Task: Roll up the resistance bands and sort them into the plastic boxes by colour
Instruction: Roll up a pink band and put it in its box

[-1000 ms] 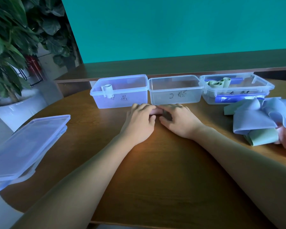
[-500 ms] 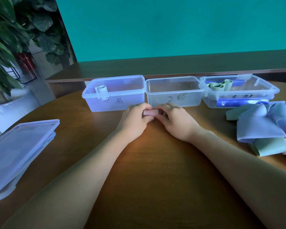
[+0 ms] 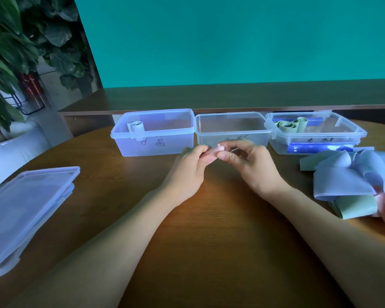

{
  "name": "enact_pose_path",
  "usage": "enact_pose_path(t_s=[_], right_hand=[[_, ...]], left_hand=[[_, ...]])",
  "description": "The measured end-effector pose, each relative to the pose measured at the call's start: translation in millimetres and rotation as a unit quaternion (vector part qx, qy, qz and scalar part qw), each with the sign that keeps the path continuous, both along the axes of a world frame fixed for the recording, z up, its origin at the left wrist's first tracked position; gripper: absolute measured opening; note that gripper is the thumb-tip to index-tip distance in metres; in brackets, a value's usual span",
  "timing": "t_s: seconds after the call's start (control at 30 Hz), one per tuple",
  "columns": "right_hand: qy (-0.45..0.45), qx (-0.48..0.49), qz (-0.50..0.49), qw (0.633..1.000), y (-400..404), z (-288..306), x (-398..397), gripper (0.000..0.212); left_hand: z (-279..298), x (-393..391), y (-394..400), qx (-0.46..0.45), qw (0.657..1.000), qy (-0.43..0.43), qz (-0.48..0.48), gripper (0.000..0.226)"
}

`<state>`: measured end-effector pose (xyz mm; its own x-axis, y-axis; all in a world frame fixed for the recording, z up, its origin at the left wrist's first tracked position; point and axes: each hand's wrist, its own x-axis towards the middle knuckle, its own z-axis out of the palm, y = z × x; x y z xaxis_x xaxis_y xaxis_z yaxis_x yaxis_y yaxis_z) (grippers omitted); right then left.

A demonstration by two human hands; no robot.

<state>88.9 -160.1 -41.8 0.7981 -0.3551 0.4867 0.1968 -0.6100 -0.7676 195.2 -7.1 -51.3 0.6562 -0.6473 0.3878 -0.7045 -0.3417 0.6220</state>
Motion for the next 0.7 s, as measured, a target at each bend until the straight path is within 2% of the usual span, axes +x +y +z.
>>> enact_pose_path(t_s=[0.13,0.23,0.33,0.37,0.47,0.6,0.7], right_hand=[[-0.018,0.059,0.006,0.998,-8,19,-9,0.025],[-0.027,0.041,-0.024,0.998,-19,41,-7,0.027],[-0.014,-0.009,-0.064,0.998,-31,67,6,0.01],[-0.005,-0.034,-0.071,0.997,-32,75,10,0.011],[0.042,-0.098,-0.076,0.991,-35,93,29,0.034],[0.124,-0.114,-0.103,0.98,-59,100,72,0.014],[0.178,-0.152,-0.106,0.966,-69,96,103,0.021]], left_hand=[[4,-9,-4,-0.084,0.996,0.041,-0.013,0.037],[6,-8,-6,-0.142,0.988,0.066,0.015,0.04],[6,-1,-8,-0.18,0.979,0.082,0.054,0.041],[5,1,-10,-0.186,0.977,0.084,0.066,0.04],[4,11,-19,-0.2,0.971,0.092,0.096,0.036],[1,20,-28,-0.196,0.969,0.113,0.096,0.034],[-3,23,-31,-0.192,0.974,0.086,0.082,0.036]])
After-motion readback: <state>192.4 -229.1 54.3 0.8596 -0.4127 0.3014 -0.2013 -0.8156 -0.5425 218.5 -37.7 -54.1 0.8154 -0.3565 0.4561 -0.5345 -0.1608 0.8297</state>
